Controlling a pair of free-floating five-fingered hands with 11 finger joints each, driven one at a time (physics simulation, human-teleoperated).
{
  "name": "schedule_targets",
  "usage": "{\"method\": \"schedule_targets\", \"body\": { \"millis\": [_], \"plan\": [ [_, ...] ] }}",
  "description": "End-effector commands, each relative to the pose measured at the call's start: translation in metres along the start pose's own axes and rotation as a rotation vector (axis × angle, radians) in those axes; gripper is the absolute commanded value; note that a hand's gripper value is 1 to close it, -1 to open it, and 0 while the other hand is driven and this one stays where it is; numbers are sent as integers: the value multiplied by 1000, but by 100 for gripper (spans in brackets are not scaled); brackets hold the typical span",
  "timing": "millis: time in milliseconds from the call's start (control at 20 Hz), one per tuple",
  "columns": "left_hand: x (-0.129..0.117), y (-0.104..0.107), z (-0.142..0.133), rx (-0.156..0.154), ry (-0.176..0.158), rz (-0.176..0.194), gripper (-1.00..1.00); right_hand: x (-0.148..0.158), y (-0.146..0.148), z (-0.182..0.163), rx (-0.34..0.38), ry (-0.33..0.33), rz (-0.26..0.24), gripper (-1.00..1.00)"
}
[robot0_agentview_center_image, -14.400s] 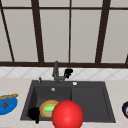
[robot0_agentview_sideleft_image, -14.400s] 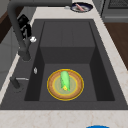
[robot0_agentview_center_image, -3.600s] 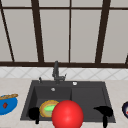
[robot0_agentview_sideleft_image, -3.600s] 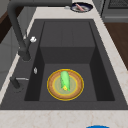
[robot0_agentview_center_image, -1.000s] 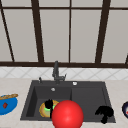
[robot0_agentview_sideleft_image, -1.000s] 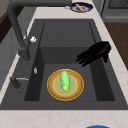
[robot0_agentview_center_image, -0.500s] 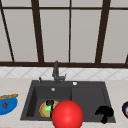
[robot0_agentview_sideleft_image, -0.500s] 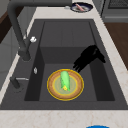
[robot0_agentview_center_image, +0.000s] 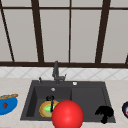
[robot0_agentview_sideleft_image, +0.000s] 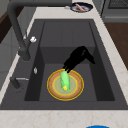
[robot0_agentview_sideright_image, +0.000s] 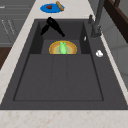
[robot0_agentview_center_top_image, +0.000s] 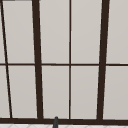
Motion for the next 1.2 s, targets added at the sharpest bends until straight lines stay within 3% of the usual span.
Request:
{"method": "schedule_targets", "body": {
  "millis": [0,400,550,800,1150],
  "plan": [
    [-20,-8,4,50,-61,-52,-100,0,0,0,0,0,0,0],
    [-61,-33,19,74,-64,-130,-100,0,0,0,0,0,0,0],
    [-76,-46,16,68,-54,-153,-100,0,0,0,0,0,0,0],
    [-99,-53,15,88,-68,-225,-100,0,0,0,0,0,0,0],
    [-123,-84,12,89,-46,-316,-100,0,0,0,0,0,0,0]
  ]
}}
